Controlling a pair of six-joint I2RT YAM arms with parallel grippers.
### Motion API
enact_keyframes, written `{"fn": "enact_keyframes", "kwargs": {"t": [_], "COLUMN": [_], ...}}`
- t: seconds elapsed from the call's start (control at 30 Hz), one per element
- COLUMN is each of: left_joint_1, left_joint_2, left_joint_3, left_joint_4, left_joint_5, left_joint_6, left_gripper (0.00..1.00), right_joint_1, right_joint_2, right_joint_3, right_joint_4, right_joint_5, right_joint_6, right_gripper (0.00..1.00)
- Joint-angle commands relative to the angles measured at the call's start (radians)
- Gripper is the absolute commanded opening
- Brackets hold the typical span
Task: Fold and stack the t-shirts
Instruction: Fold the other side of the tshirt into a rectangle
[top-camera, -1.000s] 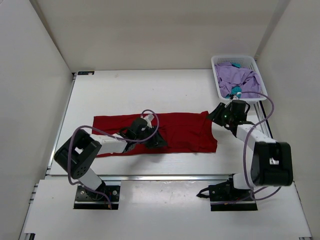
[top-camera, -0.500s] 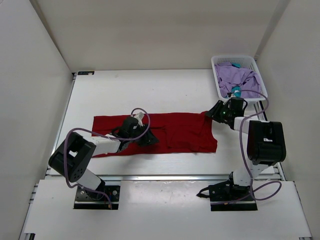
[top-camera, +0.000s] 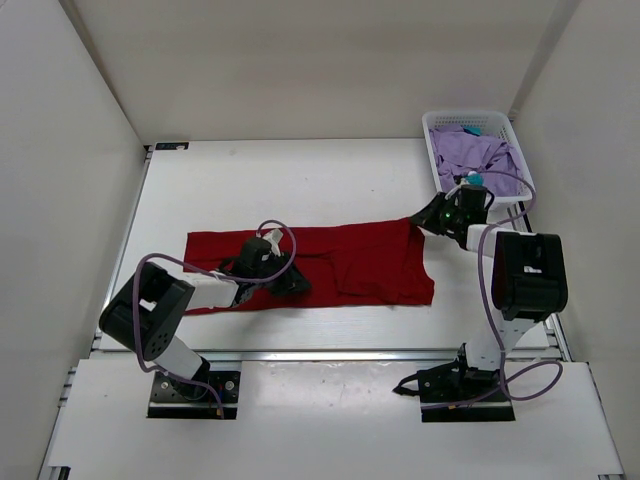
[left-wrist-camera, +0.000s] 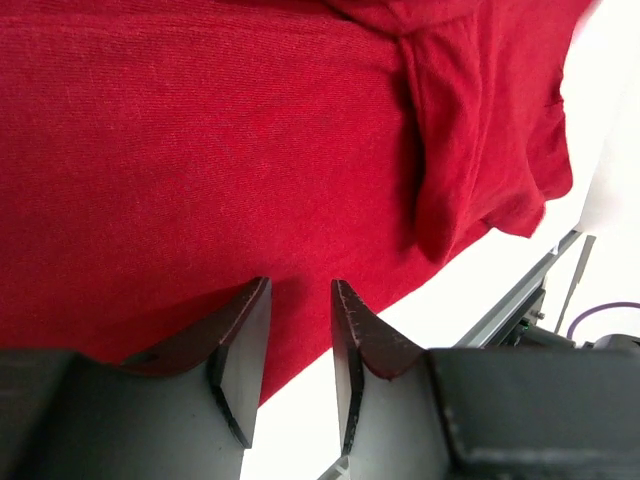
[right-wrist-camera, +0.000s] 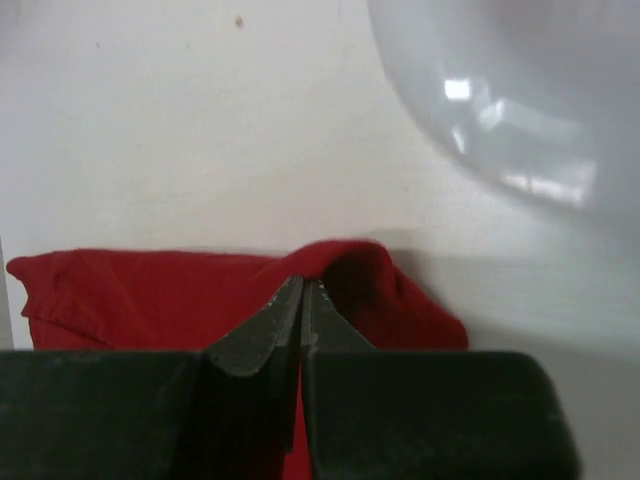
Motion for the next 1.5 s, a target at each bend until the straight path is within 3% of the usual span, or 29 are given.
{"fn": "enact_keyframes", "kwargs": {"t": [0.0,0.13,0.3,0.43,0.5,0.7,0.93,1.17,1.3,1.47], "left_joint_1": [0.003,0.011,0.020,0.023,0.008,-0.133,-0.192,-0.201,-0.173,-0.160], "left_joint_2": [-0.004,-0.013,-0.026,-0.069,-0.093,-0.072,0.078,0.293,0.316,0.241], "left_joint_3": [-0.030,-0.052,-0.060,-0.058,-0.040,0.119,0.281,0.431,0.366,0.227], "left_joint_4": [-0.036,-0.038,-0.053,-0.088,-0.099,-0.113,-0.007,0.011,-0.010,0.085], "left_joint_5": [-0.034,-0.025,-0.014,-0.025,-0.028,-0.074,-0.060,0.010,0.003,0.035], "left_joint_6": [0.035,0.033,0.044,0.053,0.054,0.038,-0.031,-0.050,-0.036,-0.064], "left_gripper": [0.42,0.43,0.43,0.44,0.43,0.45,0.41,0.40,0.37,0.38], "right_joint_1": [-0.003,-0.004,-0.015,0.014,0.052,0.210,0.331,0.341,0.298,0.267], "right_joint_2": [0.038,0.101,0.118,0.026,-0.055,-0.233,-0.418,-0.500,-0.537,-0.564], "right_joint_3": [0.095,0.182,0.190,0.201,0.175,-0.037,-0.291,-0.456,-0.528,-0.508], "right_joint_4": [0.014,-0.056,-0.051,-0.131,-0.152,-0.155,-0.166,-0.220,-0.229,-0.298], "right_joint_5": [0.015,0.020,0.012,0.070,0.110,0.172,0.176,0.218,0.213,0.221], "right_joint_6": [-0.018,-0.048,-0.044,-0.071,-0.073,-0.056,-0.022,-0.012,0.004,-0.018], "right_gripper": [0.00,0.00,0.23,0.28,0.26,0.00,0.00,0.00,0.00,0.00]}}
